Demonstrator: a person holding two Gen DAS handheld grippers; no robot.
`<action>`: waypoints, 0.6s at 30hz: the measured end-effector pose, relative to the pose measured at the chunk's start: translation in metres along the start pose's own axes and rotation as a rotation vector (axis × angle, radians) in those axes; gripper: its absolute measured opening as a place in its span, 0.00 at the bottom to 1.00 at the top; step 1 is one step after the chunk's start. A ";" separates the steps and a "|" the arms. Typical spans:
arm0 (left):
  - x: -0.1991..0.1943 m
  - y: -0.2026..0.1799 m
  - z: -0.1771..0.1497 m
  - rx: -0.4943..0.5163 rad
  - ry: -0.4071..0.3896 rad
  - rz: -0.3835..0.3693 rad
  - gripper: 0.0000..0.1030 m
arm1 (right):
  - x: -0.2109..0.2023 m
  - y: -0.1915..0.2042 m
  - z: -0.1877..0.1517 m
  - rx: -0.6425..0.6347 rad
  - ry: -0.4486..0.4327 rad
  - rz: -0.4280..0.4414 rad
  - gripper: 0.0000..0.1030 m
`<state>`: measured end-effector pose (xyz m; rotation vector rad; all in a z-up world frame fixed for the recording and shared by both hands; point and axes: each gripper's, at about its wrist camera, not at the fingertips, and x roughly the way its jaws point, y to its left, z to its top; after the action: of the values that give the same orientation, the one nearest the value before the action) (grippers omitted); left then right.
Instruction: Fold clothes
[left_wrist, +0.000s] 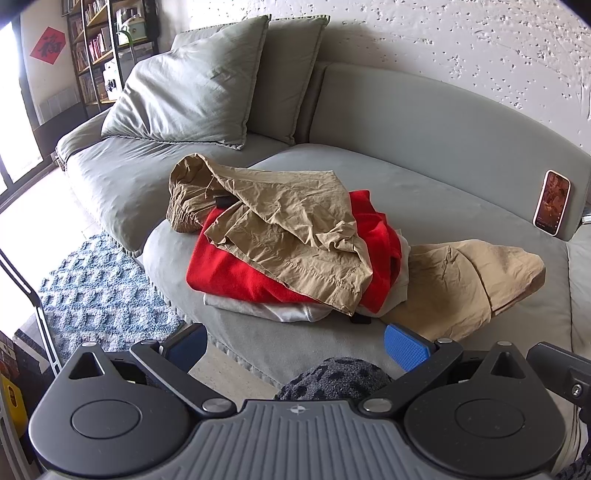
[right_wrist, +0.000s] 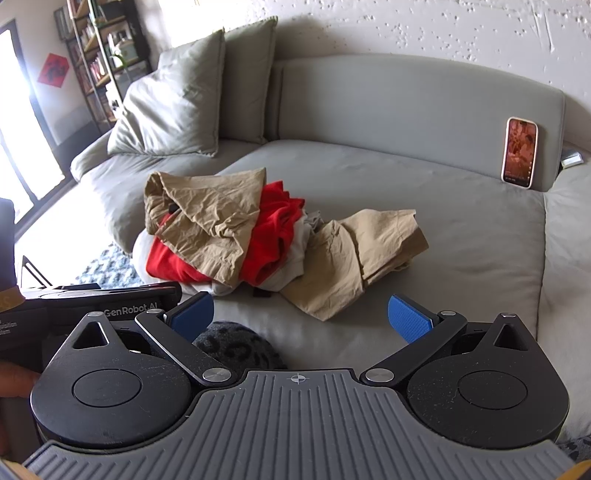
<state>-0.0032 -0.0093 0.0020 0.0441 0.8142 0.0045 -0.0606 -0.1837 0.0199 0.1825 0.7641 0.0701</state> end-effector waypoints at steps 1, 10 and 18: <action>0.001 0.000 0.000 -0.001 0.001 0.001 0.99 | 0.000 0.000 0.000 0.000 0.001 0.001 1.00; 0.009 0.017 0.002 -0.060 -0.015 0.018 0.99 | 0.011 0.004 0.002 -0.013 0.022 -0.001 1.00; 0.030 0.060 0.015 -0.127 -0.037 0.116 0.99 | 0.035 0.015 0.021 -0.058 0.020 0.001 1.00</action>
<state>0.0290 0.0506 -0.0068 -0.0283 0.7723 0.1646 -0.0211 -0.1676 0.0139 0.1271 0.7810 0.0956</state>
